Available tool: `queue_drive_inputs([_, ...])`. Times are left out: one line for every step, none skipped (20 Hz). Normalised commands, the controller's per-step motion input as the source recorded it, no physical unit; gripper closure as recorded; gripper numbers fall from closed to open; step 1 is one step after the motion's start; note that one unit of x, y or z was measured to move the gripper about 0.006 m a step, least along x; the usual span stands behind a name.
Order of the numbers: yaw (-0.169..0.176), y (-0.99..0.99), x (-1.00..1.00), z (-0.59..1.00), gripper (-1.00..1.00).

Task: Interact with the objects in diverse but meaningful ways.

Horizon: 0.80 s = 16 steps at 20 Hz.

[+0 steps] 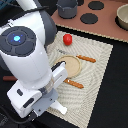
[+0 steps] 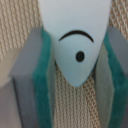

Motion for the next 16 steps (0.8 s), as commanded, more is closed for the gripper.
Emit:
queue_drive_inputs([-0.004, 0.08, 0.25, 0.44, 1.00])
queue_drive_inputs([-0.004, 0.08, 0.26, 0.41, 1.00])
queue_drive_inputs([-0.003, 0.08, 0.23, 0.35, 1.00])
queue_drive_inputs([-0.001, 0.07, 0.22, 0.34, 1.00])
queue_drive_inputs([0.000, 0.07, 0.18, 0.47, 1.00])
queue_drive_inputs([0.000, 0.08, 0.15, 0.54, 1.00])
queue_drive_inputs([0.000, 0.13, 0.14, 0.69, 1.00])
queue_drive_inputs([0.000, 0.19, 0.16, 0.69, 1.00])
queue_drive_inputs([0.000, 0.20, 0.16, 0.76, 1.00])
queue_drive_inputs([0.000, 0.23, 0.12, 0.74, 1.00])
queue_drive_inputs([0.000, 0.29, 0.17, 0.72, 1.00])
queue_drive_inputs([0.000, 0.38, 0.21, 0.67, 1.00])
queue_drive_inputs([0.000, 0.43, 0.21, 0.66, 1.00])
queue_drive_inputs([0.000, 0.53, 0.22, 0.69, 1.00])
queue_drive_inputs([0.000, 0.61, 0.32, 0.76, 1.00])
queue_drive_inputs([0.000, 0.64, 0.31, 0.83, 1.00])
